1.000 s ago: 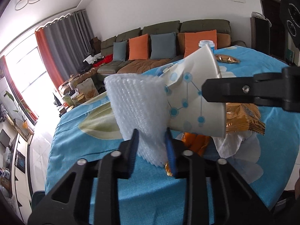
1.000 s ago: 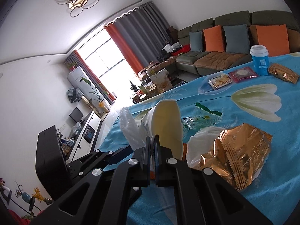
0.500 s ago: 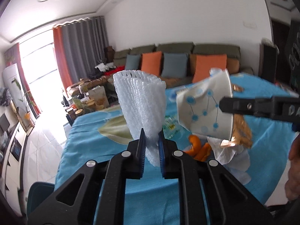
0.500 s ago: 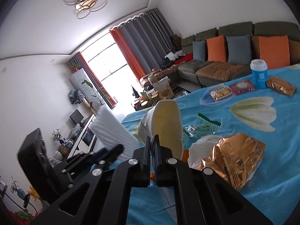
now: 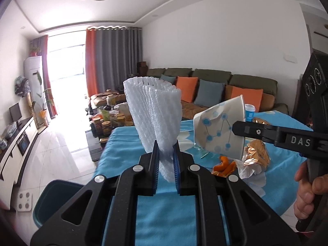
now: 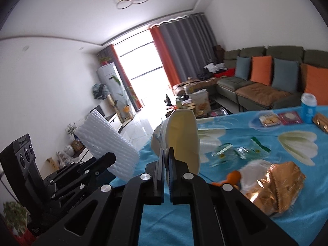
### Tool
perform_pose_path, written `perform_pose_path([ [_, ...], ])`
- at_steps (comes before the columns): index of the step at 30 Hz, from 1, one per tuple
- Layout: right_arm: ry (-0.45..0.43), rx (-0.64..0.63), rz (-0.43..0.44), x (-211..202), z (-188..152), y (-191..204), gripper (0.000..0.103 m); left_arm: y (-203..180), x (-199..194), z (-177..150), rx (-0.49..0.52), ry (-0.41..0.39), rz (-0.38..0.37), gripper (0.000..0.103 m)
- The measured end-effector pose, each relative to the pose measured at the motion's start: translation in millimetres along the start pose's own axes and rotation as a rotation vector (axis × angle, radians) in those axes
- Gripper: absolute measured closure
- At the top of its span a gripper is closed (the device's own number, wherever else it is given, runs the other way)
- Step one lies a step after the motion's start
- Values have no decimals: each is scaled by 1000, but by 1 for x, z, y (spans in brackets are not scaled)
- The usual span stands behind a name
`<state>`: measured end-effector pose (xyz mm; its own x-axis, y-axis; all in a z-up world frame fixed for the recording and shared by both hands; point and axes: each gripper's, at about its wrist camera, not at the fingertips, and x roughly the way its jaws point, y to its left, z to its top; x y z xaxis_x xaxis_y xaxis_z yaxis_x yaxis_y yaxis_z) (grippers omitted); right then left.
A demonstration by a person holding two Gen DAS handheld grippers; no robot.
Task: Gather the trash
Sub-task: 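Carry foam net and paper cup over the teal bin and release both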
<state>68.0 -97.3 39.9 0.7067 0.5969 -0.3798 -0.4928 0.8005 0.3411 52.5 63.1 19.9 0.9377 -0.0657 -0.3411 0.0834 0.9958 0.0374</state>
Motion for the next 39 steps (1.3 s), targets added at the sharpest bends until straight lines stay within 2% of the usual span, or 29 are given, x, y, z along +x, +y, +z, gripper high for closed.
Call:
perform_pose_path([
  [13, 60, -189, 118, 43, 9, 81, 101, 84, -56, -17, -124, -1, 169, 90],
  [19, 114, -265, 177, 72, 8, 117, 101, 118, -72, -22, -164, 0, 249, 90],
  [29, 208, -351, 242, 121, -1, 168, 101, 177, -96, -42, -233, 44, 365, 90],
  [34, 259, -391, 257, 148, -6, 188, 101, 208, -104, -56, -281, 72, 397, 90],
  [39, 344, -437, 262, 186, -15, 210, 101, 238, -98, -74, -353, 113, 385, 90],
])
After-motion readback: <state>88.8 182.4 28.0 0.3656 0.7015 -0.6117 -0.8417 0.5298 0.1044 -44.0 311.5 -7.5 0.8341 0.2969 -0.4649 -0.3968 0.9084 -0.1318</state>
